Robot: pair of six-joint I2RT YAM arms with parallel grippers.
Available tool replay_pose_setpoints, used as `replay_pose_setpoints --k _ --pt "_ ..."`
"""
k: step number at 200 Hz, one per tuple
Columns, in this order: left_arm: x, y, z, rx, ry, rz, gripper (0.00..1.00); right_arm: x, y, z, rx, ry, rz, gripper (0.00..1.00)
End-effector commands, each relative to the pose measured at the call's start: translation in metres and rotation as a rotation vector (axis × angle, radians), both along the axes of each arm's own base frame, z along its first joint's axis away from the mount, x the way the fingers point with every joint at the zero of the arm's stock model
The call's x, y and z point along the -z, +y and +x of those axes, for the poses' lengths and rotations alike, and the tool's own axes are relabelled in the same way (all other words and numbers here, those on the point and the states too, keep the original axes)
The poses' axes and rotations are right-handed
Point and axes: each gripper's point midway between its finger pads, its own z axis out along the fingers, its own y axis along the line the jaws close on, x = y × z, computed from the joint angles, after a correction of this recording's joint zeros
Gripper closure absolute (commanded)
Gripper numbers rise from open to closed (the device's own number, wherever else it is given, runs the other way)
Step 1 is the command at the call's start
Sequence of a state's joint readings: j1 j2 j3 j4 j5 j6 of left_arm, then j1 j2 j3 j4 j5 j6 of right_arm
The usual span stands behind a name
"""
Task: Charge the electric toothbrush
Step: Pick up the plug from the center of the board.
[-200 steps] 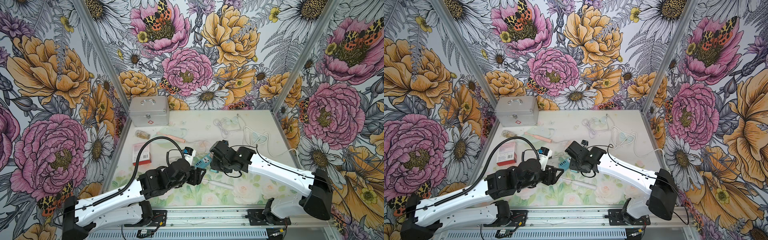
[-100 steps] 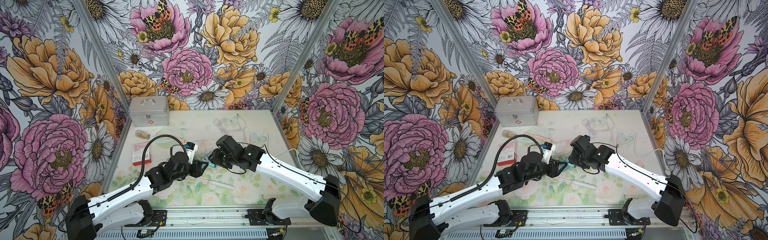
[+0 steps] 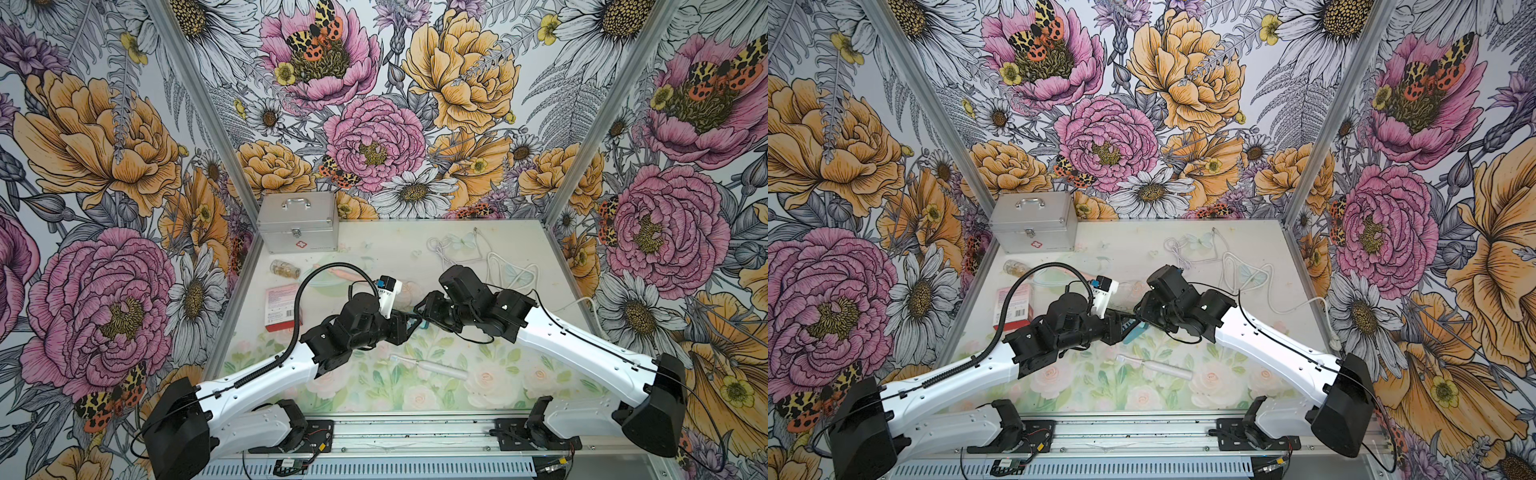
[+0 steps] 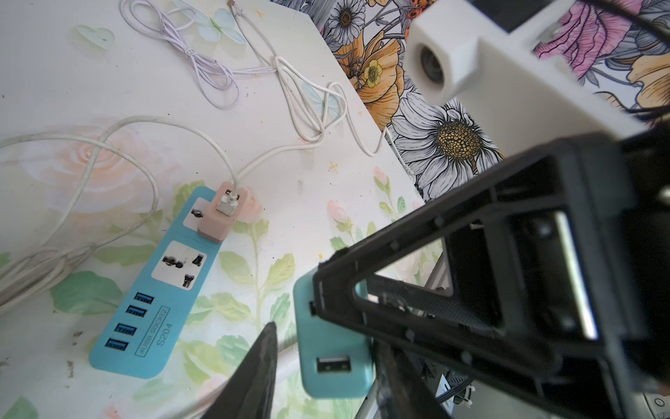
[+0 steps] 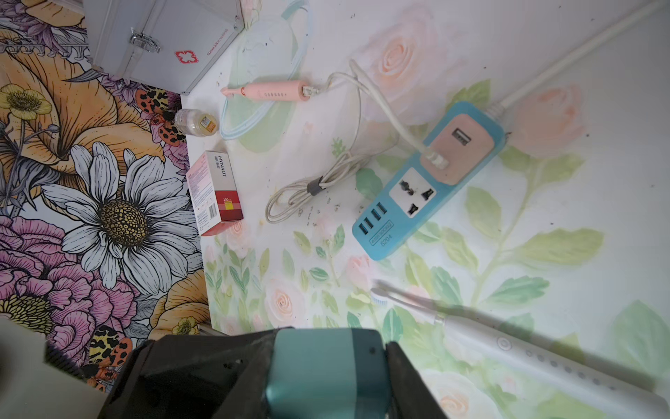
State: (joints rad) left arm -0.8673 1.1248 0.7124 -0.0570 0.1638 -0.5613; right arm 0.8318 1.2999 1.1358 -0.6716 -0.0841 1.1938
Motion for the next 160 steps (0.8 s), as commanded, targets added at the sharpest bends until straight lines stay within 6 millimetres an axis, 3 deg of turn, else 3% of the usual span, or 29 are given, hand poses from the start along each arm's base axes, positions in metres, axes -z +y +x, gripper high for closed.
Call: replay_pose_setpoints --k 1,27,54,70,83,104,120,160 --pt "-0.032 -0.016 0.010 0.031 -0.060 -0.092 0.59 -0.012 0.003 -0.003 -0.009 -0.018 0.055 0.61" --pt "-0.035 -0.023 0.010 0.057 -0.059 -0.112 0.61 -0.010 0.001 -0.002 -0.003 -0.020 0.061 0.61" --pt "-0.041 -0.024 0.014 0.046 -0.070 -0.130 0.70 -0.009 -0.001 -0.001 0.001 -0.025 0.057 0.61" --pt "-0.042 -0.021 0.019 0.022 -0.082 -0.126 0.82 -0.006 -0.002 -0.001 0.000 -0.024 0.051 0.60" --pt "-0.038 -0.017 0.024 0.006 -0.076 -0.102 0.92 -0.009 -0.004 0.001 0.000 -0.041 0.044 0.52" --pt "-0.019 -0.004 0.030 -0.011 -0.087 0.054 1.00 -0.008 -0.014 0.006 0.000 -0.079 0.015 0.39" --pt "-0.001 0.006 0.031 -0.009 -0.101 0.212 1.00 0.003 -0.041 0.019 0.062 -0.076 -0.009 0.27" --pt "0.044 -0.004 0.030 0.148 -0.134 0.469 1.00 0.017 -0.093 0.040 0.131 -0.132 -0.105 0.17"
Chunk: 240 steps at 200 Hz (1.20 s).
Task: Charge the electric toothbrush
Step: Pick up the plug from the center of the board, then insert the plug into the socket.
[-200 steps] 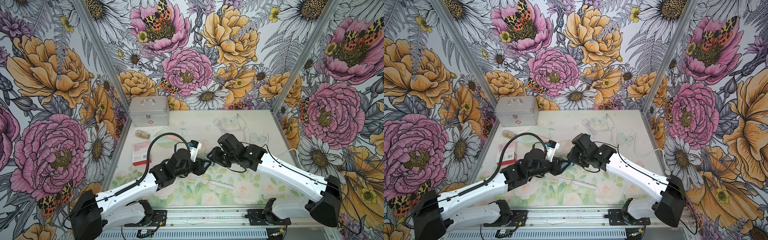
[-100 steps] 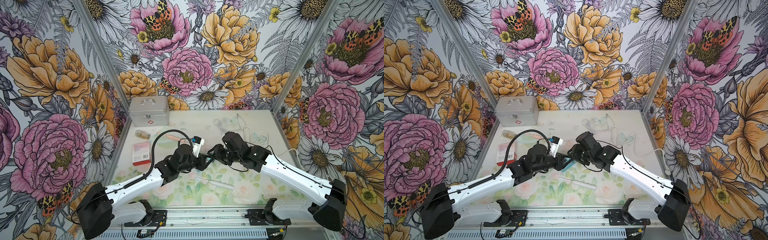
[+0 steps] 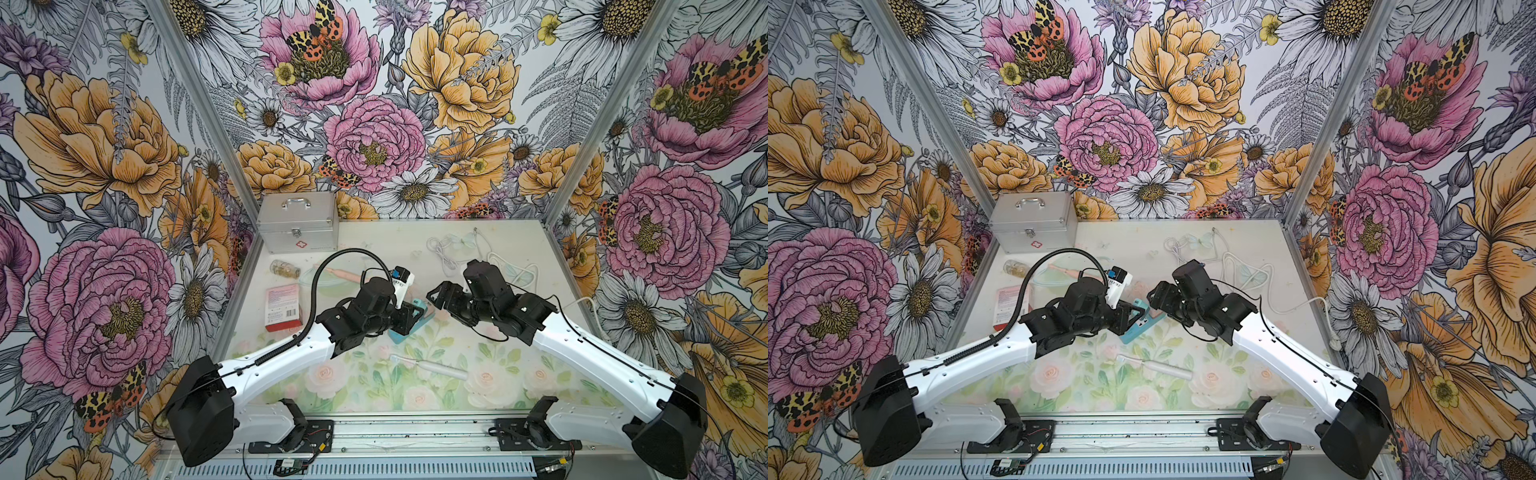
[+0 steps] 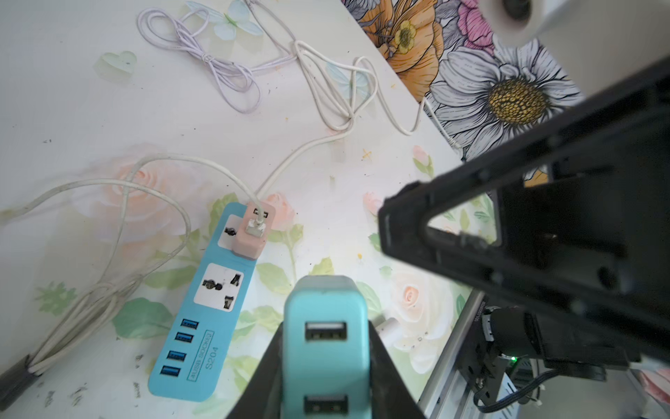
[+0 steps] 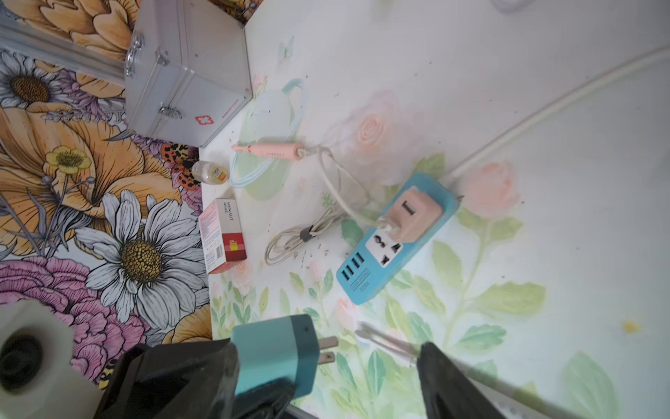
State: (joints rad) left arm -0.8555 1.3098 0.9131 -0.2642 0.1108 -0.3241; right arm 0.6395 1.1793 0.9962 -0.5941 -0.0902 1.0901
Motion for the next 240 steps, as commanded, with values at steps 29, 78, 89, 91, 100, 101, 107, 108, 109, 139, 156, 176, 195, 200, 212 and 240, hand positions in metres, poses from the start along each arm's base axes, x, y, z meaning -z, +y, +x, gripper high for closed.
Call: replay_pose_setpoints --k 29,78,89,91,100,101,107,108,109,139,156,176,195,200,212,240 --pt "0.038 -0.001 0.028 0.113 -0.099 0.264 1.00 0.027 -0.060 0.015 0.073 -0.007 -0.127 0.15" --pt "0.060 0.002 0.036 0.211 -0.063 0.305 1.00 0.030 -0.085 0.019 0.113 -0.008 -0.120 0.14" --pt "0.067 -0.002 0.034 0.244 -0.055 0.326 1.00 0.031 -0.089 0.020 0.123 -0.002 -0.114 0.14" --pt "0.068 -0.003 0.034 0.249 -0.052 0.326 1.00 0.032 -0.090 0.020 0.123 -0.001 -0.115 0.14" --pt "0.074 -0.006 0.031 0.272 -0.040 0.332 1.00 0.032 -0.092 0.021 0.123 0.003 -0.113 0.14" --pt "0.074 -0.007 0.031 0.275 -0.041 0.331 1.00 0.032 -0.092 0.022 0.122 0.002 -0.112 0.14" --pt "0.076 -0.008 0.029 0.285 -0.037 0.336 1.00 0.032 -0.093 0.022 0.123 0.005 -0.106 0.14" --pt "0.077 -0.009 0.028 0.287 -0.036 0.337 1.00 0.032 -0.093 0.022 0.123 0.006 -0.106 0.14" --pt "0.077 -0.009 0.029 0.287 -0.037 0.336 1.00 0.032 -0.093 0.022 0.123 0.006 -0.105 0.14" --pt "0.088 -0.004 0.030 0.280 -0.026 0.370 1.00 0.035 -0.100 0.024 0.131 0.011 -0.106 0.14" --pt "0.092 -0.005 0.030 0.293 -0.030 0.382 1.00 0.036 -0.102 0.025 0.137 0.012 -0.107 0.14" --pt "0.098 0.000 0.035 0.275 -0.035 0.414 1.00 0.037 -0.103 0.025 0.138 0.017 -0.107 0.14" --pt "0.101 -0.001 0.036 0.275 -0.028 0.418 1.00 0.039 -0.103 0.025 0.138 0.023 -0.108 0.14" --pt "0.101 -0.001 0.038 0.269 -0.028 0.419 1.00 0.039 -0.103 0.025 0.137 0.022 -0.108 0.14" --pt "0.103 -0.003 0.040 0.261 -0.029 0.420 1.00 0.040 -0.104 0.024 0.141 0.023 -0.110 0.14" --pt "0.112 -0.002 0.042 0.256 -0.038 0.450 1.00 0.042 -0.105 0.024 0.144 0.029 -0.113 0.14"
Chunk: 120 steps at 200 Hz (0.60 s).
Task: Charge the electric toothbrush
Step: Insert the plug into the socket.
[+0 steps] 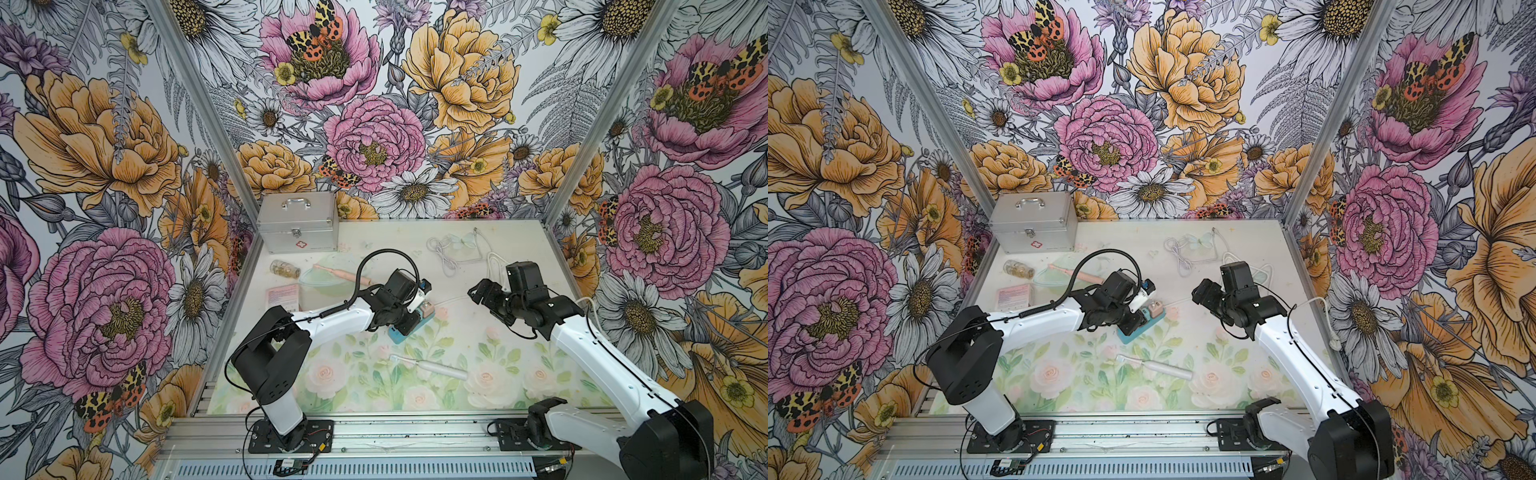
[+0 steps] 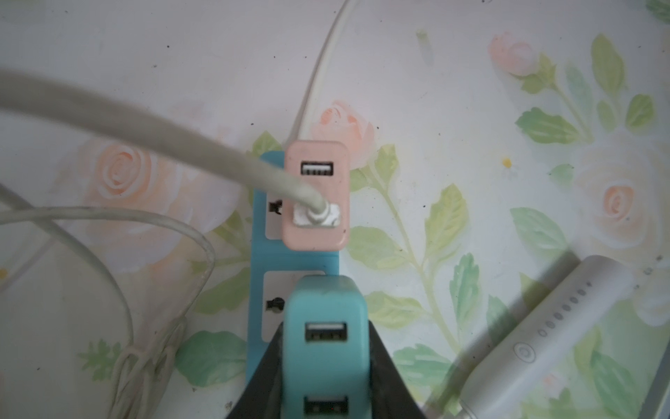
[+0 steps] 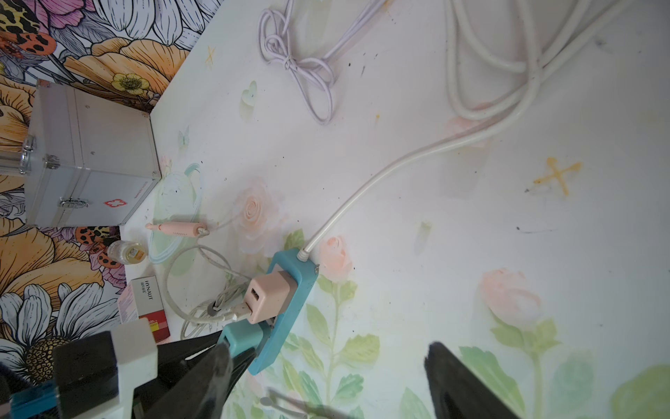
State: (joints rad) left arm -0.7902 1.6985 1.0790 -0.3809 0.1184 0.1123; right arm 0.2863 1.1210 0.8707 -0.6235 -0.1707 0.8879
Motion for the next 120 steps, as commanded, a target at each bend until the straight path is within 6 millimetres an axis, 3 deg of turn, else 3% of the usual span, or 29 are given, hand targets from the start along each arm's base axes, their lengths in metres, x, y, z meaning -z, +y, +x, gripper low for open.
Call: replay_pose_setpoints --k 1,52,83,120 --pt "0.009 0.001 0.006 -0.002 -0.028 0.044 1.00 0.004 -0.003 -0.001 -0.007 0.002 -0.012 0.14" --pt "0.012 0.009 -0.006 0.048 -0.031 0.069 1.00 0.010 -0.005 -0.002 -0.003 0.012 -0.021 0.14" --pt "0.009 0.010 -0.001 0.050 -0.044 0.081 1.00 0.010 -0.004 0.000 -0.009 0.010 -0.018 0.14" --pt "0.043 0.010 -0.017 0.080 0.017 0.147 1.00 0.009 -0.005 0.001 -0.006 0.004 -0.025 0.14"
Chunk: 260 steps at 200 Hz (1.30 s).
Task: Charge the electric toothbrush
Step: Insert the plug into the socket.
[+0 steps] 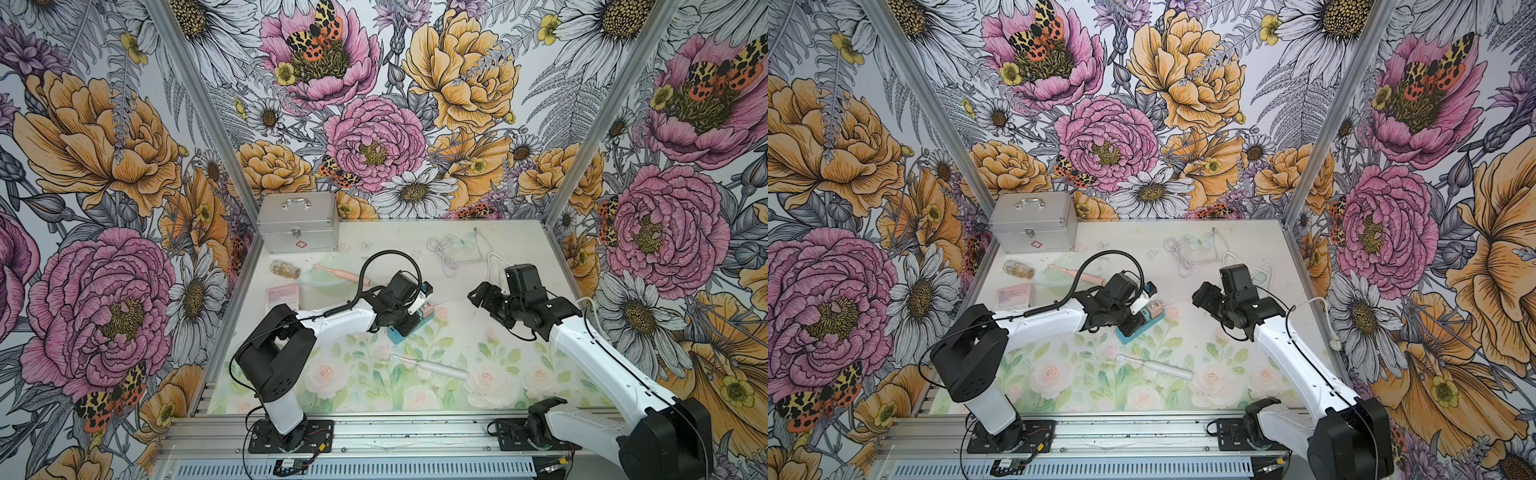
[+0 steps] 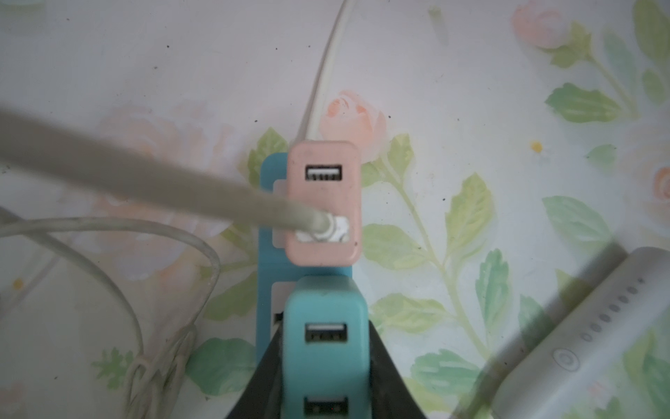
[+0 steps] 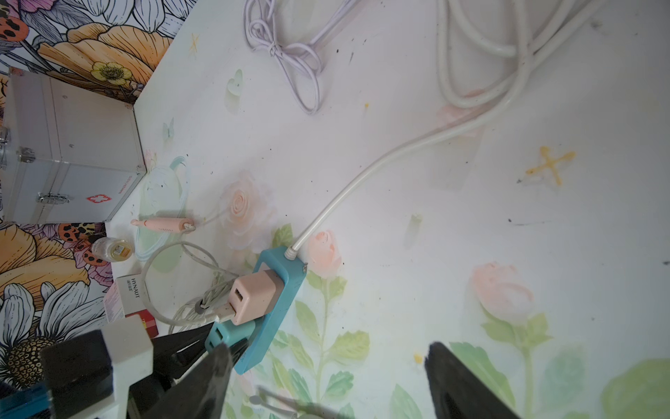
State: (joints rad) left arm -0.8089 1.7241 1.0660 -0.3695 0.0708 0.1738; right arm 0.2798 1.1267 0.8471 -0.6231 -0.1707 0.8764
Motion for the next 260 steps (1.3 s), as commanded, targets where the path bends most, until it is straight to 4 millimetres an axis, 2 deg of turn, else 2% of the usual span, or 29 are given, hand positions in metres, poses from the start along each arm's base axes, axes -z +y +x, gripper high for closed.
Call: replay_pose_setpoints --k 1,17,25,27,33,75,94,115,117,124,130,152,173,202,204,207,226,240,260 --pt "0.030 0.008 -0.016 0.031 0.057 0.082 1.00 -0.002 -0.003 0.004 -0.003 -0.020 -0.011 0.14" --pt "0.045 0.011 -0.022 0.030 0.110 0.092 1.00 -0.001 -0.003 0.006 -0.006 -0.023 -0.011 0.14" --pt "0.044 0.008 -0.020 0.027 0.112 0.079 1.00 -0.002 -0.003 0.008 -0.009 -0.029 -0.011 0.14" --pt "0.052 0.008 -0.022 0.029 0.131 0.092 1.00 -0.002 -0.003 0.008 -0.009 -0.029 -0.011 0.14" --pt "0.055 0.004 -0.021 0.027 0.138 0.088 1.00 -0.004 -0.003 0.010 -0.008 -0.035 -0.013 0.14" --pt "0.035 -0.046 0.017 -0.012 0.047 0.007 1.00 -0.014 -0.010 0.023 0.008 -0.076 -0.040 0.14" --pt "0.029 -0.053 0.024 -0.012 0.038 -0.012 1.00 -0.015 -0.014 0.029 0.019 -0.081 -0.057 0.14" --pt "0.020 -0.049 0.024 -0.005 0.003 0.020 1.00 -0.014 -0.017 0.035 0.022 -0.076 -0.072 0.14" --pt "0.019 -0.050 0.024 -0.003 0.003 0.020 0.97 -0.014 -0.017 0.036 0.022 -0.077 -0.073 0.14" --pt "0.015 -0.051 0.024 0.008 0.000 0.020 0.79 -0.015 -0.017 0.039 0.018 -0.079 -0.082 0.14" --pt "0.010 -0.052 0.024 0.011 -0.005 0.021 0.71 -0.016 -0.018 0.042 0.017 -0.081 -0.089 0.14" --pt "-0.010 -0.063 0.025 0.025 -0.019 -0.024 0.56 -0.019 -0.025 0.056 0.047 -0.088 -0.128 0.13" --pt "-0.028 -0.069 0.021 0.037 -0.043 -0.048 0.51 -0.021 -0.035 0.073 0.102 -0.086 -0.150 0.13" --pt "-0.034 -0.058 0.010 0.035 -0.030 -0.050 0.38 -0.017 -0.050 0.101 0.189 -0.064 -0.182 0.13" --pt "-0.045 -0.058 0.009 0.037 -0.043 -0.067 0.37 -0.017 -0.051 0.104 0.195 -0.062 -0.185 0.13" --pt "-0.050 -0.055 0.008 0.036 -0.047 -0.072 0.37 -0.016 -0.053 0.107 0.206 -0.060 -0.190 0.13" --pt "-0.063 -0.038 0.001 0.014 -0.043 -0.098 0.34 -0.013 -0.066 0.131 0.257 -0.051 -0.216 0.13" --pt "-0.078 -0.025 -0.003 -0.012 -0.046 -0.136 0.33 -0.005 -0.067 0.152 0.259 -0.034 -0.215 0.16" --pt "-0.099 -0.012 0.001 -0.064 -0.046 -0.199 0.32 0.009 -0.075 0.183 0.250 -0.020 -0.264 0.20"
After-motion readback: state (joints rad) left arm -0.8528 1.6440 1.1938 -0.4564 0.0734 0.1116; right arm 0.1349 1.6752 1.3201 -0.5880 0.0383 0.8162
